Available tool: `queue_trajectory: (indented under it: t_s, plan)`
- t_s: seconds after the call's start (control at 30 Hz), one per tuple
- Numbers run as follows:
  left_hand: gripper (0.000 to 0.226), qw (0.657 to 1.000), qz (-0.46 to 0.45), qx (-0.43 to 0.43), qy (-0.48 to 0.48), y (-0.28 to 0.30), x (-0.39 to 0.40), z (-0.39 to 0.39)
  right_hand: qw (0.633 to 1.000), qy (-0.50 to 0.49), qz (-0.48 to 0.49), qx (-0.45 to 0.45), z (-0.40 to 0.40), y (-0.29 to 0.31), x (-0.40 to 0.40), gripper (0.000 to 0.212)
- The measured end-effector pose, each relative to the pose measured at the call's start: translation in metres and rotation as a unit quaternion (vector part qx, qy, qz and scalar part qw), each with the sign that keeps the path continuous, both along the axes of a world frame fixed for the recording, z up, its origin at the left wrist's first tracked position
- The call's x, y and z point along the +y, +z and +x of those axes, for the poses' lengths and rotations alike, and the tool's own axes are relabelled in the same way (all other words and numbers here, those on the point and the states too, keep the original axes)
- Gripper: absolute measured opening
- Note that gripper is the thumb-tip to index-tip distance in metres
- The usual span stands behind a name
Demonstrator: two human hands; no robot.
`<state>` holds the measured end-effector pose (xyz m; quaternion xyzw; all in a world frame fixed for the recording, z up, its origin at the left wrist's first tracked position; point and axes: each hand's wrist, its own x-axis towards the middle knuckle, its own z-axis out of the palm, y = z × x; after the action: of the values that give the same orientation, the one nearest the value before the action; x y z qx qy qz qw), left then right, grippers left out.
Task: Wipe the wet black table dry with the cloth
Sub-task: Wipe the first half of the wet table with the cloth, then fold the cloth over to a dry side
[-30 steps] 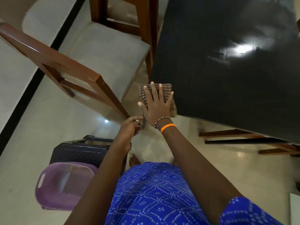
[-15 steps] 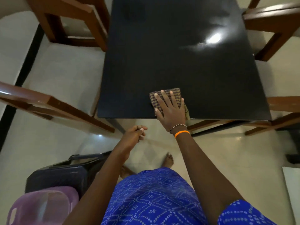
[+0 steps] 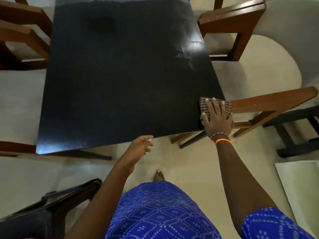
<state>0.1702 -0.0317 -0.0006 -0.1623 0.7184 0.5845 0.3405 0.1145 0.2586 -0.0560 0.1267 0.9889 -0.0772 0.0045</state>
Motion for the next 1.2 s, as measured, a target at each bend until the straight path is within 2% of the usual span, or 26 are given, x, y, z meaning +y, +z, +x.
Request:
queue_trajectory:
  t_s: [0.1, 0.2, 0.27, 0.4, 0.53, 0.73, 0.93, 1.2]
  plan:
    - [0.029, 1.0, -0.001, -0.001, -0.011, 0.0, 0.003, 0.002, 0.998, -0.066, -0.009, 0.007, 0.004, -0.002, -0.001, 0.058]
    - [0.029, 1.0, 0.004, -0.004, -0.003, -0.003, -0.003, 0.004, 0.986, -0.16, -0.033, 0.017, 0.01, -0.007, -0.038, 0.058]
    - [0.03, 1.0, 0.007, -0.008, 0.009, -0.006, -0.01, 0.007, 0.983, -0.176, -0.05, 0.009, 0.015, -0.007, -0.071, 0.06]
    - [0.033, 0.998, 0.019, -0.031, 0.058, -0.011, -0.031, 0.014, 0.992, -0.112, -0.054, -0.015, 0.021, -0.004, -0.139, 0.066]
    - [0.033, 0.994, 0.011, -0.037, 0.105, -0.015, -0.066, 0.023, 0.997, -0.002, -0.053, -0.051, 0.022, 0.0, -0.209, 0.072]
    - [0.034, 0.98, -0.005, -0.024, 0.199, -0.018, -0.136, 0.035, 0.984, 0.131, -0.071, -0.094, 0.035, 0.004, -0.295, 0.08]
    - [0.033, 0.945, 0.006, -0.023, 0.325, -0.02, -0.228, 0.056, 0.963, 0.239, -0.045, -0.116, 0.048, 0.005, -0.397, 0.096]
    - [0.033, 0.913, 0.033, -0.053, 0.402, -0.022, -0.324, 0.084, 0.939, 0.322, 0.017, -0.121, 0.053, 0.007, -0.494, 0.081]
